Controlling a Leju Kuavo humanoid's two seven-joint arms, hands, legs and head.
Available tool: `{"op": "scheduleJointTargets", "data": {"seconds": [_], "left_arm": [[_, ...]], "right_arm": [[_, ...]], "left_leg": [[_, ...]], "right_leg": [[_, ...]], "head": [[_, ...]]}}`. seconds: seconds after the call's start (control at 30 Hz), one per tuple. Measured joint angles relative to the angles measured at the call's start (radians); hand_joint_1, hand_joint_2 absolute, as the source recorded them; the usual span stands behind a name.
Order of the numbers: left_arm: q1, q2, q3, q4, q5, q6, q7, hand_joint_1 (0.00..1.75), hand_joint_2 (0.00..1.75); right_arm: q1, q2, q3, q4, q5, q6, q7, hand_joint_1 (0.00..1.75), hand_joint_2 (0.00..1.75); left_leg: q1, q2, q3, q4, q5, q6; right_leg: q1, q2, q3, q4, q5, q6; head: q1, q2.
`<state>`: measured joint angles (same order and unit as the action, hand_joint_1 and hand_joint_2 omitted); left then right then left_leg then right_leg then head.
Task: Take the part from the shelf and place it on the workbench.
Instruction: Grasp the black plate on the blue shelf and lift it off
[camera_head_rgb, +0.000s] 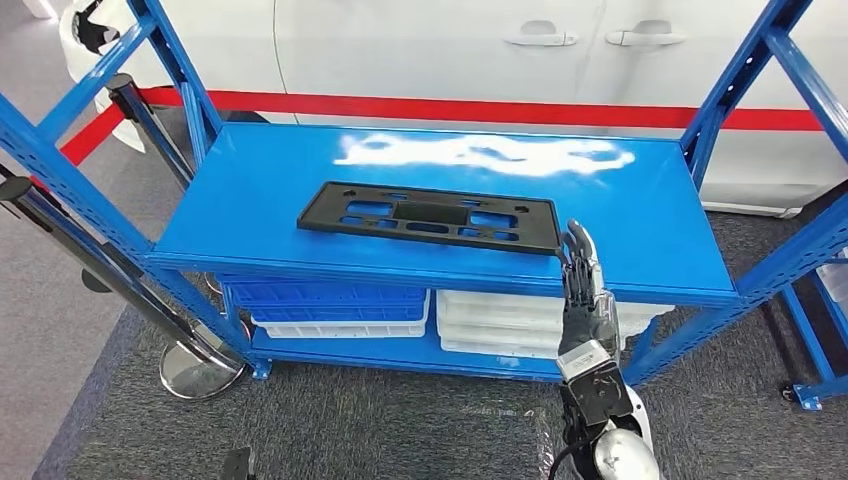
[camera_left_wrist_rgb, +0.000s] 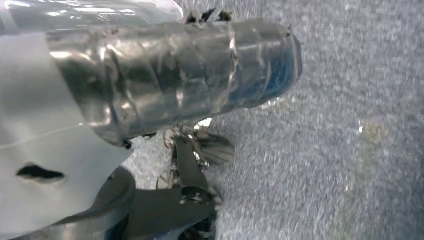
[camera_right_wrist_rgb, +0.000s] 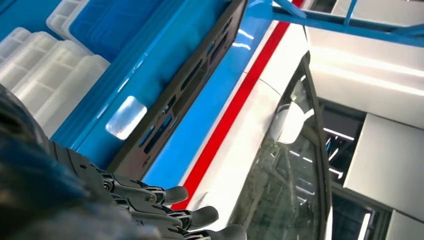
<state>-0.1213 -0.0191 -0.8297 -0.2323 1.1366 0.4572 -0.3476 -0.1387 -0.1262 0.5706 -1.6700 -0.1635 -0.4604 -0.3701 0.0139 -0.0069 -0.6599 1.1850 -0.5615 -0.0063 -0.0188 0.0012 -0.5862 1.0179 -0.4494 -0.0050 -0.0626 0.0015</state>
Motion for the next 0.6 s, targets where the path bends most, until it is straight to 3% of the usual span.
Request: {"op": "scheduleJointTargets", "data": {"seconds": [0.07,0.1,0.13,0.2,0.23,0.3,0.4,0.47,0.53,0.57,0.6], "left_arm": [[0.001,0.0,0.0,0.0,0.003,-0.002,0.0,0.0,0.0],[0.001,0.001,0.0,0.0,0.004,-0.004,0.0,0.0,0.0],[0.002,0.002,0.0,0.0,0.006,-0.005,-0.002,0.0,0.0],[0.003,0.006,0.0,0.0,0.016,-0.008,-0.012,0.0,0.0],[0.004,0.008,0.0,0.0,0.024,-0.011,-0.019,0.0,0.0],[0.005,0.01,0.001,0.0,0.037,-0.019,-0.031,0.0,0.0],[0.011,0.012,0.002,0.0,0.038,-0.028,-0.01,0.0,0.0],[0.014,0.013,0.001,0.001,0.027,-0.03,0.017,0.0,0.0],[0.014,0.014,0.001,0.001,0.017,-0.03,0.032,0.0,0.0],[0.015,0.014,0.001,0.001,0.015,-0.03,0.036,0.0,0.0],[0.015,0.014,0.001,0.001,0.013,-0.03,0.037,0.0,0.0]], "right_arm": [[0.0,0.002,0.0,0.001,0.001,0.003,0.0,0.0,0.0],[-0.001,0.003,0.001,0.001,0.001,0.004,0.0,0.0,0.0],[-0.002,0.005,0.002,0.002,0.002,0.005,-0.001,0.0,0.0],[-0.01,0.011,0.004,0.004,-0.001,0.015,-0.007,0.0,0.0],[-0.016,0.014,0.005,0.005,-0.005,0.024,-0.013,0.0,0.0],[-0.03,0.023,0.01,0.013,-0.012,0.047,-0.022,0.0,0.0],[-0.047,0.032,0.021,0.03,0.001,0.067,-0.022,0.0,0.0],[-0.049,0.033,0.024,0.035,0.014,0.063,-0.015,0.0,0.0],[-0.047,0.033,0.024,0.037,0.019,0.055,-0.01,0.0,0.0],[-0.044,0.033,0.025,0.04,0.019,0.053,-0.008,0.0,0.0],[-0.04,0.033,0.025,0.042,0.019,0.05,-0.007,0.0,0.0]], "left_leg": [[0.001,0.0,-0.049,0.105,-0.035,-0.004],[0.001,0.0,-0.053,0.113,-0.026,-0.004],[0.001,0.0,-0.038,0.082,0.0,-0.003],[0.0,0.0,0.023,-0.045,0.063,0.001],[-0.002,-0.001,0.051,-0.103,0.08,0.004],[-0.004,-0.002,0.074,-0.153,0.086,0.01],[-0.003,-0.001,0.077,-0.164,0.094,0.029],[0.0,0.0,0.081,-0.173,0.1,0.043],[-0.001,0.0,0.08,-0.174,0.101,0.047],[-0.002,0.0,0.08,-0.173,0.101,0.048],[-0.003,0.0,0.08,-0.173,0.101,0.048]], "right_leg": [[0.001,0.0,-0.001,0.001,0.0,-0.002],[0.001,0.0,-0.001,0.001,0.0,-0.002],[0.001,0.001,0.0,0.002,-0.001,-0.002],[0.0,0.004,0.0,0.005,-0.002,0.001],[0.002,0.005,-0.001,0.008,-0.004,0.005],[0.006,0.007,-0.004,0.01,-0.005,0.014],[0.005,0.007,-0.006,0.011,-0.008,0.03],[0.002,0.005,-0.033,0.072,-0.048,0.039],[0.001,0.004,-0.09,0.198,-0.109,0.043],[0.001,0.004,-0.117,0.253,-0.128,0.045],[0.001,0.004,-0.13,0.279,-0.128,0.044]], "head": [[0.0,0.0],[0.0,0.0],[0.0,0.0],[-0.001,0.0],[-0.001,0.0],[0.0,0.0],[0.001,0.0],[0.004,0.0],[0.007,0.0],[0.007,0.0],[0.007,0.0]]}}
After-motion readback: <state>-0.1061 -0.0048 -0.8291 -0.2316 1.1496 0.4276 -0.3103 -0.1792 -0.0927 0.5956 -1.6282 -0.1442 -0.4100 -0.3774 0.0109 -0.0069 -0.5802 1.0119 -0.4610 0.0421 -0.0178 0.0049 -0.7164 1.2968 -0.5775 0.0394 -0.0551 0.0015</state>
